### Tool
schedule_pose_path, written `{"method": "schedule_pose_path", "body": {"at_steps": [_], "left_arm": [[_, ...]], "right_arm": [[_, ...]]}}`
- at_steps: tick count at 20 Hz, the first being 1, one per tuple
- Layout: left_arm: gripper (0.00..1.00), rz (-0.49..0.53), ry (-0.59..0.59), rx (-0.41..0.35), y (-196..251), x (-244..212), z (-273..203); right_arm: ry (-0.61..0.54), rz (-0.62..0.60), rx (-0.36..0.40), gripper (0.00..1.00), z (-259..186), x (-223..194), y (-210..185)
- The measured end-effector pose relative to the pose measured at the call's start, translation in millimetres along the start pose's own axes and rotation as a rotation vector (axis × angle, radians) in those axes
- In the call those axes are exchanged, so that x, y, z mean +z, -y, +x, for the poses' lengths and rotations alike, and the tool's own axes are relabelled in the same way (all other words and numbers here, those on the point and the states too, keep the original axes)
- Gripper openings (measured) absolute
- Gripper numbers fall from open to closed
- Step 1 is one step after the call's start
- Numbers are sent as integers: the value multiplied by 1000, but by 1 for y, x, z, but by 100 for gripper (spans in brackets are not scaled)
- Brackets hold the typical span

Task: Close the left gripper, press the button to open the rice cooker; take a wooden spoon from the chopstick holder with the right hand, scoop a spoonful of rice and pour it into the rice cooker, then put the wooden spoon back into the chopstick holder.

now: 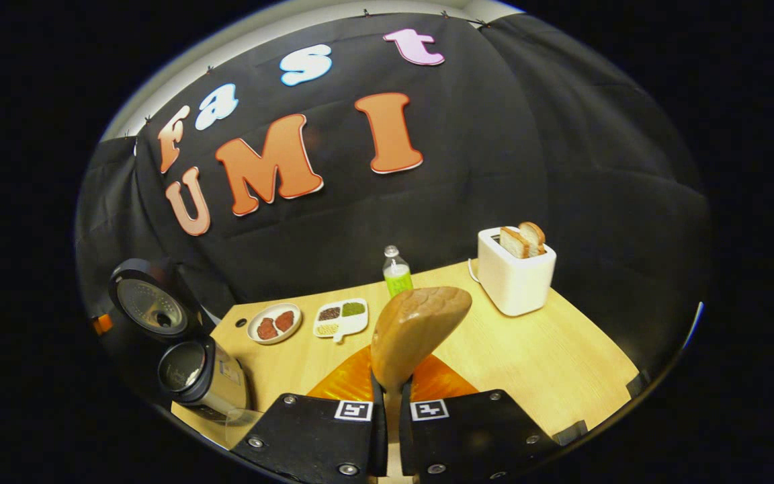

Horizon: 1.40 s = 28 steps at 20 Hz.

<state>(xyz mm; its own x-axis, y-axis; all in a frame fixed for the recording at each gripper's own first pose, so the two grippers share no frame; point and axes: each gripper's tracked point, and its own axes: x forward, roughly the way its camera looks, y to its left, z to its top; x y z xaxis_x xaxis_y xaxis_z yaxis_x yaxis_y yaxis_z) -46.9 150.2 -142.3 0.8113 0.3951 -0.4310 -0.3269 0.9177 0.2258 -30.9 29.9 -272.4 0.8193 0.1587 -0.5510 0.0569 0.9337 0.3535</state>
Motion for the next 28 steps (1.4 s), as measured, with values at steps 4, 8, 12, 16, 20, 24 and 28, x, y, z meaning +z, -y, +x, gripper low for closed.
{"method": "schedule_pose_path", "body": {"at_steps": [4,8,12,16,20,24,28], "left_arm": [[99,4,2,2,3,1,-5],[99,19,21,3,2,9,-9],[97,9,41,19,-2,22,-5],[99,-15,83,-10,7,53,3],[99,-12,169,-27,19,104,19],[90,-47,211,-91,43,141,46],[90,-88,94,-173,75,138,88]], "right_arm": [[-39,19,-40,6,2,-25,18],[-92,22,-67,6,9,-55,26],[-148,56,-87,7,9,-79,37],[-171,106,-98,7,10,-90,44],[-258,109,-118,16,3,-111,53],[-275,114,-130,30,-8,-109,65],[-218,127,-175,59,-20,-86,82]]}}
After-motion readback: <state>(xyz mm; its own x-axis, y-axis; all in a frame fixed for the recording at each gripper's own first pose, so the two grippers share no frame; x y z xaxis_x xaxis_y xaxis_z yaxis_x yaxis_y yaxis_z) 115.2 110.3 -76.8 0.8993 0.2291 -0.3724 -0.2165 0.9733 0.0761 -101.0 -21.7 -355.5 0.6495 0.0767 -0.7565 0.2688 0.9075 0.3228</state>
